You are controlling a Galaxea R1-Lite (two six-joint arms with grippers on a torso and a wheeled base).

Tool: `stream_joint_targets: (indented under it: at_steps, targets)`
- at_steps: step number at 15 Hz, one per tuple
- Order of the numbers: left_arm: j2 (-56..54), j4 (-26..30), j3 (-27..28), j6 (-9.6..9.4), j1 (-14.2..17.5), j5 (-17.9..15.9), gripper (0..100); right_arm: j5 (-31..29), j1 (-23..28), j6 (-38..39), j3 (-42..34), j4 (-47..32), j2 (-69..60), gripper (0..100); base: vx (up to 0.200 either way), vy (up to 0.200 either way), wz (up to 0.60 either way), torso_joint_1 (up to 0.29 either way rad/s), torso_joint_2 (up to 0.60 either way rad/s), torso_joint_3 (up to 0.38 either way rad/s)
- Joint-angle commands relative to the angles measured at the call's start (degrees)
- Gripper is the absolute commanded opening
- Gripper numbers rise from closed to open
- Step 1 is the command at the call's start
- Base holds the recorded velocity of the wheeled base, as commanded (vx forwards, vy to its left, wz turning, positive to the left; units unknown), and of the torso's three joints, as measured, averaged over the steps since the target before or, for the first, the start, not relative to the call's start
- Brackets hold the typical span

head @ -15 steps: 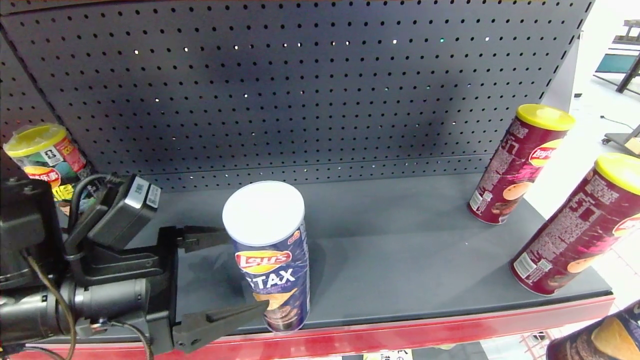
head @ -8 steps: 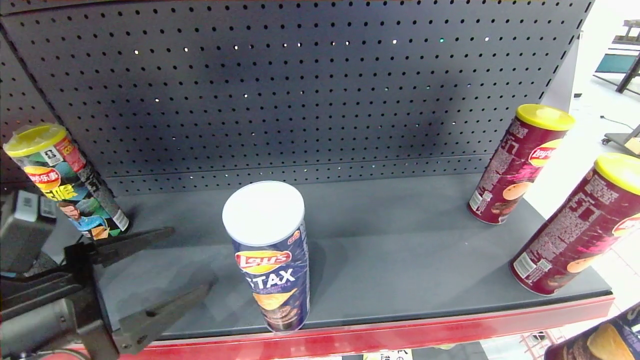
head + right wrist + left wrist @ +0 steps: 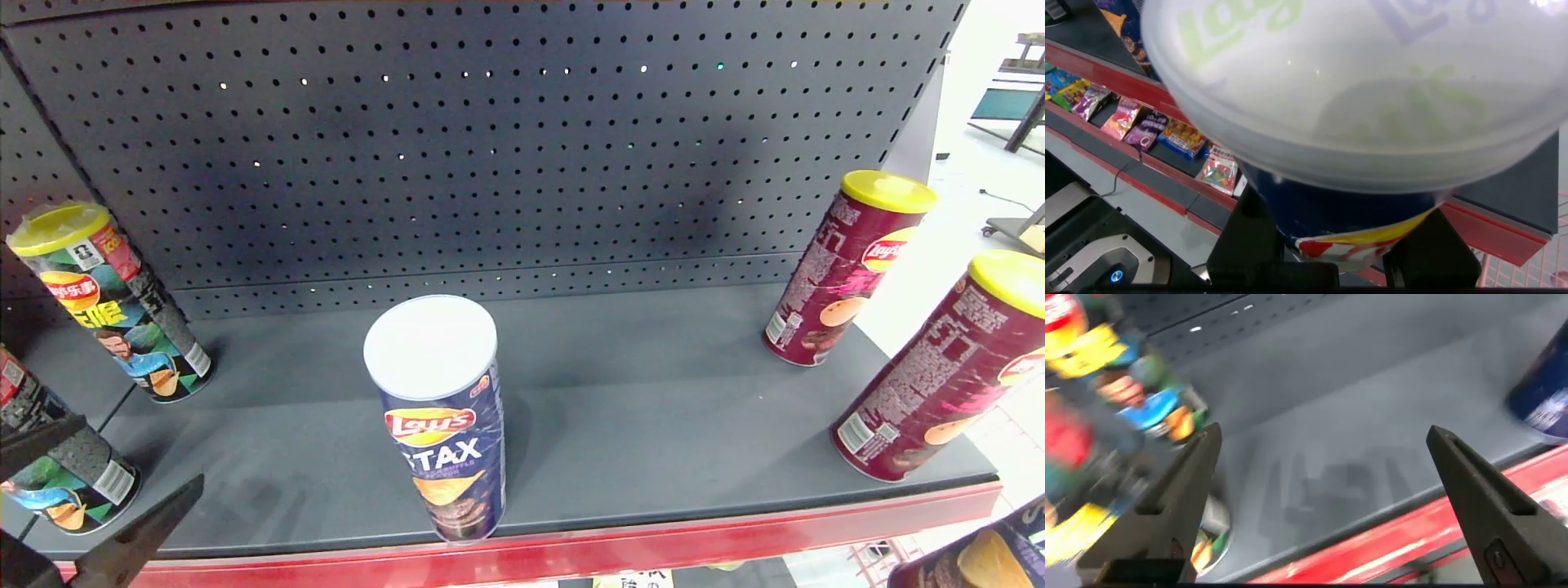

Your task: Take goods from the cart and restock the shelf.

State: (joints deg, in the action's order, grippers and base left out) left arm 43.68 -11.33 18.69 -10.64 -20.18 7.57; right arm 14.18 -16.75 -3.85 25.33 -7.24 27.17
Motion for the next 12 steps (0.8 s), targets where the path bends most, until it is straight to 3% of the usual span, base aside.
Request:
stream_joint_targets:
  at_steps: [1, 3, 5, 9, 12]
  targets:
    - [-4.66, 0.16, 0.03, -0.43, -0.13, 0.60, 100, -0.03, 0.05, -0.01, -0.02, -0.05, -0.10, 0, 0.000, 0.000, 0.00, 0.000, 0.00, 0.000]
    - [-5.18, 0.34, 1.18, -0.78, 0.66, 1.22, 100, -0.12, 0.05, -0.01, -0.11, -0.05, -0.19, 0, 0.000, 0.000, 0.00, 0.000, 0.00, 0.000]
    - [-5.45, 0.51, 0.82, -3.16, 2.07, 2.01, 100, -0.12, 0.05, -0.01, -0.28, -0.05, -0.28, 0, 0.000, 0.000, 0.00, 0.000, 0.00, 0.000]
    - [-5.27, 0.51, 0.47, -4.74, 4.44, 2.98, 100, -0.20, 0.05, -0.10, -0.20, 0.03, -0.19, 0, 0.000, 0.000, 0.00, 0.000, 0.00, 0.000]
    - [-5.27, 0.51, 0.30, -4.74, 4.44, 3.06, 100, -0.73, 0.05, -0.10, -0.28, 0.03, -0.19, 0, -0.200, 0.000, 0.00, 0.006, 0.00, 0.004]
